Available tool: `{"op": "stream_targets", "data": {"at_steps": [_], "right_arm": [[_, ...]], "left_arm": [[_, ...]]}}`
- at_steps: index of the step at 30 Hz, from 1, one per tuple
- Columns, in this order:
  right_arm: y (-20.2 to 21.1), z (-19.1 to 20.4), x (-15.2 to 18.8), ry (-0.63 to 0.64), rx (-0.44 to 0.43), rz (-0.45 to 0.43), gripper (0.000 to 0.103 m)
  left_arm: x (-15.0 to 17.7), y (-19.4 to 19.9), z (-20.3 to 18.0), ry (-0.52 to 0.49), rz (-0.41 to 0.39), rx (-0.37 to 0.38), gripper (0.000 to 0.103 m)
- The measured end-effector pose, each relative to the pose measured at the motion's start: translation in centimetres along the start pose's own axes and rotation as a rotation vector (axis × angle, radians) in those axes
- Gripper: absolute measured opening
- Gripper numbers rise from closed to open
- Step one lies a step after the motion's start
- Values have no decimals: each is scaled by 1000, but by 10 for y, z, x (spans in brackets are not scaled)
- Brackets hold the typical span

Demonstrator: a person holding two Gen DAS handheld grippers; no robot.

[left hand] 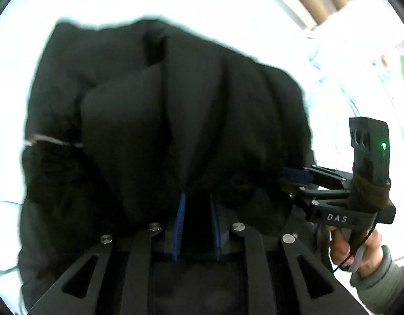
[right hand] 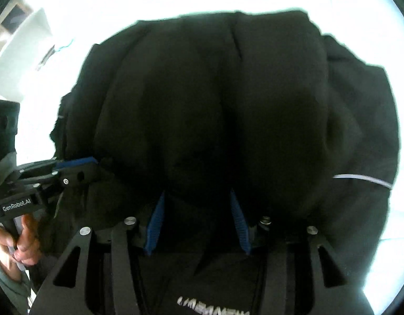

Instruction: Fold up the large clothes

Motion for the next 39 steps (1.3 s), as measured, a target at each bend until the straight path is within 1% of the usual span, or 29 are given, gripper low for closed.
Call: {"op": "stream_targets", "data": {"at_steps": [1, 3, 4, 6, 7, 8, 9, 11, 12, 13, 15, 16, 18, 20, 22, 24, 27, 30, 32, 37, 39], "right_arm": [[9, 3, 2, 11, -10, -11, 50], [32, 12, 6, 37, -38, -62, 53], [44, 17, 11, 54, -50, -96, 53], [53, 23, 17, 70, -54, -123, 53], [51, 22, 21, 66, -48, -121, 53], [43, 19, 22, 58, -44, -107, 53], [31, 18, 19, 48, -38, -84, 53], [8, 12, 22, 21, -36, -38, 53], [-7, 8, 21, 11, -43, -14, 52], [-20, 4, 20, -2, -43, 2, 52], [-33, 1, 19, -21, -52, 2, 52], [-34, 1, 18, -31, -58, -1, 52], [-27, 1, 17, -50, -71, -3, 52], [-16, 1, 19, -58, -82, -4, 53], [3, 2, 27, -58, -93, -18, 54], [22, 3, 39, -55, -92, -31, 56], [43, 6, 64, -52, -63, -33, 57], [61, 13, 87, -61, -60, -37, 57], [78, 9, 110, -63, -53, -44, 58], [94, 24, 157, -82, -35, -57, 61], [107, 18, 179, -97, -34, -59, 61]], "left_arm": [[1, 14, -11, -17, -26, 33, 19], [2, 37, -29, -38, -79, 110, 21], [2, 45, -37, -48, -100, 137, 25], [1, 48, -49, -67, -119, 166, 34], [0, 41, -52, -73, -107, 157, 41], [1, 29, -52, -77, -78, 129, 41], [4, 5, -48, -74, -10, 74, 41], [12, -36, -33, -59, 91, -9, 41], [15, -49, -25, -39, 101, -6, 41], [16, -55, -19, -12, 96, 20, 41], [13, -55, -13, 39, 91, 70, 40], [11, -54, -12, 53, 89, 81, 37], [12, -42, -13, 65, 63, 108, 37], [21, -25, -20, 50, 37, 109, 35], [32, -5, -29, 31, 7, 102, 35], [44, 13, -34, 37, -13, 112, 35], [72, 44, -38, 69, -44, 117, 36], [103, 69, -30, 96, -67, 87, 36], [127, 78, -27, 118, -81, 69, 36], [173, 108, -18, 157, -116, 40, 36], [193, 123, -13, 179, -131, 26, 37]]}}
Point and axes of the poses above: each gripper's, at about its wrist camera, not at the fingertips, and y roughly against the way its jaws point, z to its left, x to its underside, the point moved 6 cm from there along -y, roughly the way its jaws point, and after that the axes turned 8 degrees about z, right-handed, at the moved point
